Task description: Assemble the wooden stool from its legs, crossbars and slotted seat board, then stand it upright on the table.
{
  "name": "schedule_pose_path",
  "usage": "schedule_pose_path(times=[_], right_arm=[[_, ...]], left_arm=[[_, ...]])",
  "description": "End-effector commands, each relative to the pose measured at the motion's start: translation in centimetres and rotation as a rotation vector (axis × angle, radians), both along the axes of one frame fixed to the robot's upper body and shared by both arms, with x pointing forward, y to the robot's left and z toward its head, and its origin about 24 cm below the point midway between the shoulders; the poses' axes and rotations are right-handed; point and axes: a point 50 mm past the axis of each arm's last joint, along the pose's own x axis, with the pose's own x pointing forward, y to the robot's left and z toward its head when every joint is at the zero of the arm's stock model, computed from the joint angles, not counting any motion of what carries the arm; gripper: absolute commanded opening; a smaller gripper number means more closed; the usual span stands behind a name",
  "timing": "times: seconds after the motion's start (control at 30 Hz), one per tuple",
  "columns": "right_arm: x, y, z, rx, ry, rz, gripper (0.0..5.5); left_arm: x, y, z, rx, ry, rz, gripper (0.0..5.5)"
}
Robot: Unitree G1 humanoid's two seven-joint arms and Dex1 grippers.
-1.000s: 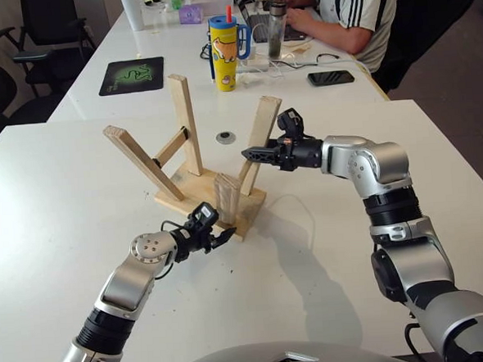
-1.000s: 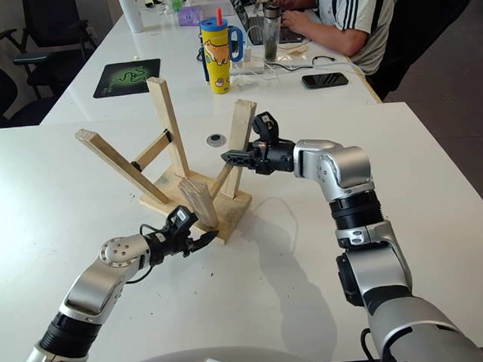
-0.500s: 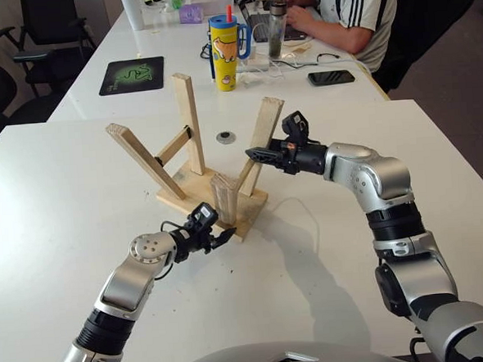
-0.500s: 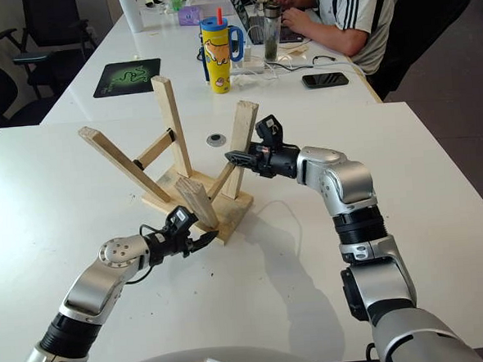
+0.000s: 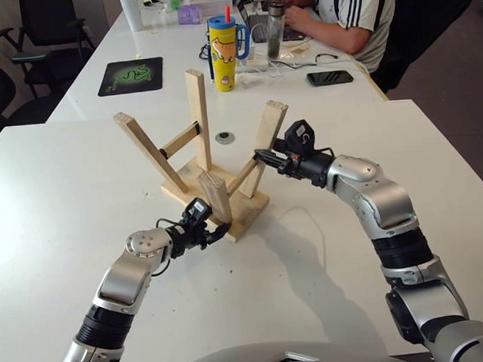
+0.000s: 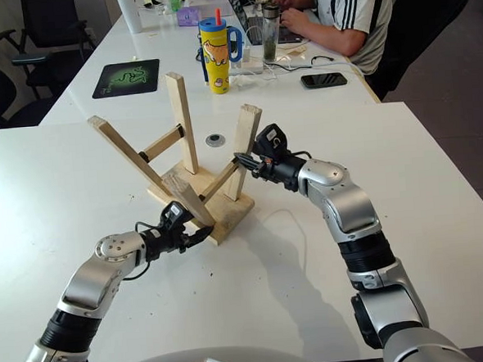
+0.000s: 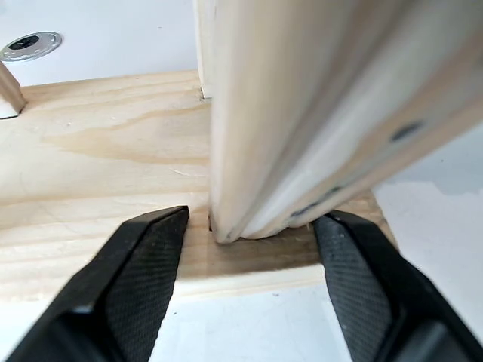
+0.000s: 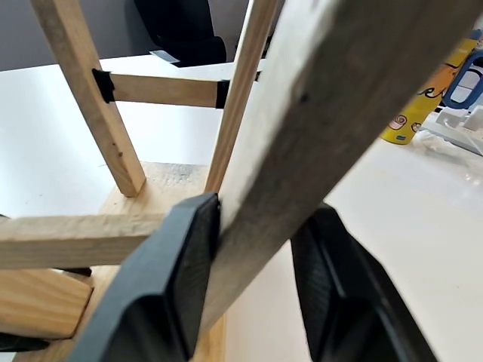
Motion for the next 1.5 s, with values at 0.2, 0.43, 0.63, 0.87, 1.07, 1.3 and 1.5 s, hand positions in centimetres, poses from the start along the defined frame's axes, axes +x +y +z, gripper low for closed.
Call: schedule_pose_path(times=[0.2, 0.43, 0.63, 0.87, 1.07, 1.3, 1.5], right_arm=[[-2.2, 1.8, -1.4, -0.006, 0.194, -0.032, 1.76], [-2.5, 2.7, -1.1, 0.010, 0.224, -0.084, 2.66], [-2.5, 2.4, -0.7, 0.029, 0.246, -0.104, 2.66], [-1.7, 0.3, 0.9, 0.124, 0.263, -0.148, 2.66], [-2.4, -0.7, 1.7, 0.106, 0.261, -0.060, 3.21], [-2.1, -2.1, 1.2, 0.032, 0.240, -0.108, 3.42], [-1.9, -2.6, 0.5, 0.023, 0.249, -0.150, 3.43]], left_arm=[[1.4, 1.3, 0.1, 0.067, -0.033, 0.110, 2.99], [1.5, 1.4, 0.2, 0.073, -0.038, 0.113, 2.99], [1.5, 1.8, 0.1, 0.086, -0.035, 0.118, 2.99], [1.9, 3.0, 0.6, 0.090, -0.047, 0.156, 2.99], [2.2, 3.5, 1.4, 0.083, -0.071, 0.133, 2.99], [2.0, 4.5, 2.5, -0.012, -0.059, 0.173, 2.99], [0.6, 4.8, 3.7, -0.099, -0.051, 0.142, 3.43]])
